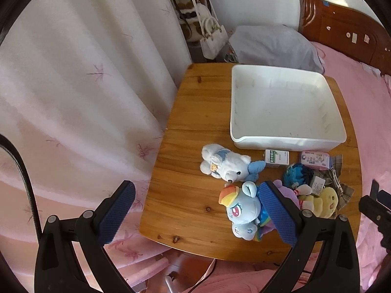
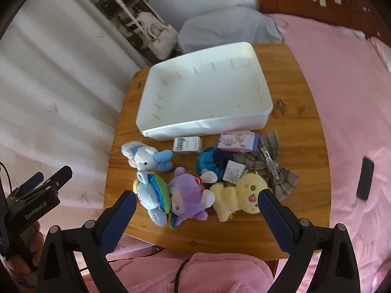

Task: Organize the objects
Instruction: 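Reach both tools down to the plush toys in front of the tray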

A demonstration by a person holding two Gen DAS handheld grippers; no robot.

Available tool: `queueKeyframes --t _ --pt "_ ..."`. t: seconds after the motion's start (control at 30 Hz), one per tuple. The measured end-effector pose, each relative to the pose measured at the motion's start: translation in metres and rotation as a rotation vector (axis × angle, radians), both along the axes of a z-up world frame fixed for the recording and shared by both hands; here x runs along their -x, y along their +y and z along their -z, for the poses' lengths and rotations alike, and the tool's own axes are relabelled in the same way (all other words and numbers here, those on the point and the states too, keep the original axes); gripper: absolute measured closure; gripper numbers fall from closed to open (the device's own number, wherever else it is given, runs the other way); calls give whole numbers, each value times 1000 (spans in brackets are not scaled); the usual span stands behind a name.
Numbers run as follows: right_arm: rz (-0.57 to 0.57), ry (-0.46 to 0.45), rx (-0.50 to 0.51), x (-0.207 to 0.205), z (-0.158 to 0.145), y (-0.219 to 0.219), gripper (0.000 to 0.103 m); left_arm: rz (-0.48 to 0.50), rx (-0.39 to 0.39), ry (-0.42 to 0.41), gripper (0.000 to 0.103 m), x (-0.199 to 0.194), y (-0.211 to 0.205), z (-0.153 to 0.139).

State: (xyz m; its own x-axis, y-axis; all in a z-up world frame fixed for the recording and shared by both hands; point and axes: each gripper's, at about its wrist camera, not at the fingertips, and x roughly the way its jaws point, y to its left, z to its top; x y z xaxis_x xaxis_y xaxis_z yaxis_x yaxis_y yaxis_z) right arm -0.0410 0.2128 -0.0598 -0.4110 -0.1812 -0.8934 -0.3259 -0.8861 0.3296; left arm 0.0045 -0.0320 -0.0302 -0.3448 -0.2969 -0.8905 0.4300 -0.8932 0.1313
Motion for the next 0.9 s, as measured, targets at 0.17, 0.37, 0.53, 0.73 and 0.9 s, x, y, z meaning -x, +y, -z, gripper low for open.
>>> queueKeyframes --t 0.17,0.37,0.53,0.73,0.9 --pt "106 -56 58 1 14 24 3 13 -54 -48 1 13 -1 16" --pt "219 -127 138 1 46 43 3 36 -113 -130 1 29 3 49" --pt "295 -201 248 -3 84 49 6 45 -159 -182 1 38 6 82" --pt "357 -261 322 -8 125 51 6 -4 -219 -209 1 47 9 118" --pt "410 -295 380 -9 152 53 11 -5 -259 -233 1 50 12 138"
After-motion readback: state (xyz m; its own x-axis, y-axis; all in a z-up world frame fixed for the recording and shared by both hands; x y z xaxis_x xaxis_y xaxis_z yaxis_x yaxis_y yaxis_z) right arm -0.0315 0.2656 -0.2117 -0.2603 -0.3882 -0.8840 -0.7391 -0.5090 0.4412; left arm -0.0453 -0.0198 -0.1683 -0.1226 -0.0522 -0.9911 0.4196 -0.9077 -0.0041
